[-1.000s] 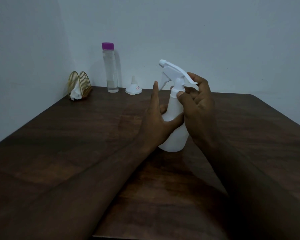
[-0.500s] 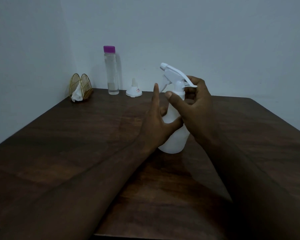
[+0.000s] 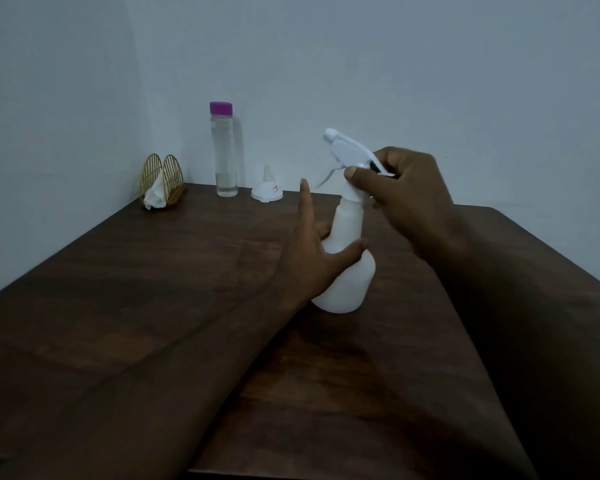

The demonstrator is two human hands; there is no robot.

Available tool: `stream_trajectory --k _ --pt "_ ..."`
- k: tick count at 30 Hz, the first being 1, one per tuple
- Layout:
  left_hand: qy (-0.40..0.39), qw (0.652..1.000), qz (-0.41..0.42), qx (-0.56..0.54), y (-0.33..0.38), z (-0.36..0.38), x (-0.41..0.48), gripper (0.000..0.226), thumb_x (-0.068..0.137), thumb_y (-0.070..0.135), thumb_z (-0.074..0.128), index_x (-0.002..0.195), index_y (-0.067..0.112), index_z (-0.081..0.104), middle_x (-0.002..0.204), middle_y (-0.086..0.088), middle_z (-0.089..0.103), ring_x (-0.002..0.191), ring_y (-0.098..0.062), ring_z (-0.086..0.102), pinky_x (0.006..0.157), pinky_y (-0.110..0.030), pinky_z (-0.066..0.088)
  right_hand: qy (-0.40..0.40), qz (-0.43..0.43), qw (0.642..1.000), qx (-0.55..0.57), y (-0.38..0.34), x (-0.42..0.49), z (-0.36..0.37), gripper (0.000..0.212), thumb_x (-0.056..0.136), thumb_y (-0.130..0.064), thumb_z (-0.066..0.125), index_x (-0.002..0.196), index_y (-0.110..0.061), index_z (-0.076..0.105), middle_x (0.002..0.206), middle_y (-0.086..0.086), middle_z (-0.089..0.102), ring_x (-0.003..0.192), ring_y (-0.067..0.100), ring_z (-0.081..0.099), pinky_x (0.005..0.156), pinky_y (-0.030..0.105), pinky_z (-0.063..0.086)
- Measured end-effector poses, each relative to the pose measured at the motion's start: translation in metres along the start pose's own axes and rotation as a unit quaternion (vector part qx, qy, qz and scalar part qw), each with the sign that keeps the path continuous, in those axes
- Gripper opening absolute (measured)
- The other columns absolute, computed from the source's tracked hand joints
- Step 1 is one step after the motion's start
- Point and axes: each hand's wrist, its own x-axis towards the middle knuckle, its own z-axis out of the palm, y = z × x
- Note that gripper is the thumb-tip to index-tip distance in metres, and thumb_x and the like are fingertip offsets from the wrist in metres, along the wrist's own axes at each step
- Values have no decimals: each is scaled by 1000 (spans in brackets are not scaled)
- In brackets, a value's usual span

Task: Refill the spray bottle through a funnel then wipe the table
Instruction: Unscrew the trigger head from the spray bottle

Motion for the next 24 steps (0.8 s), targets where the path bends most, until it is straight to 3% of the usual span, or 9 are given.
stream_trajectory --k 2,4,6,8,11,14,17,20,24 --pt "-13 1000 -23 5 2 -2 -1 117 78 35 76 150 23 -15 89 17 64 78 15 58 70 0 41 29 8 999 29 -4 8 -9 23 86 -28 69 88 -5 68 85 15 71 72 23 65 64 36 53" --pt "-23 999 -29 13 5 -5 -1 108 79 38 75 152 23 -3 114 10 63 95 10 55 82 -7 39 64 24 995 77 -6 16 -20 18 83 -28 70 85 -11 65 88 15 73 73 19 68 61 32 53" --pt "-8 998 1 59 5 -6 -1 74 81 40 72 143 18 38 120 5 62 100 0 56 82 -19 46 93 45 987 120 -3 21 -32 18 83 -25 70 92 -14 59 92 14 72 72 17 70 61 30 52" --pt "21 995 32 93 6 -6 -2 38 83 41 69 109 13 62 100 1 68 84 -4 60 70 -24 51 109 67 980 153 4 19 -40 31 85 -21 70 110 -14 52 97 14 70 70 16 70 61 29 52" --pt "43 992 46 108 8 -9 -4 31 85 40 68 103 14 63 93 6 66 77 4 57 66 -8 44 131 84 972 178 18 11 -48 38 91 -17 65 123 -23 45 100 8 65 69 18 68 62 29 55" --pt "69 989 37 123 9 -16 -2 40 86 37 68 117 13 61 98 15 56 74 17 49 68 5 34 146 103 960 215 30 5 -56 6 96 -15 59 101 -16 62 92 5 64 62 18 62 65 32 53" --pt "108 986 42 117 3 -20 4 44 84 34 71 121 15 59 114 5 60 87 6 47 73 8 29 142 147 950 237 47 -2 -59 13 98 -13 56 88 -12 64 77 6 64 59 16 61 66 31 54" --pt "123 985 35 115 -4 -20 8 47 81 31 73 124 16 58 123 2 54 102 1 45 78 9 27 109 184 942 260 65 -9 -58 12 99 -16 55 99 -7 64 75 7 66 57 14 61 65 27 57" --pt "134 985 35 102 -10 -21 12 48 78 24 77 122 19 59 121 11 51 103 1 44 78 8 27 79 200 925 313 76 -14 -58 17 99 -18 55 107 -7 64 83 8 68 61 13 65 67 25 60"
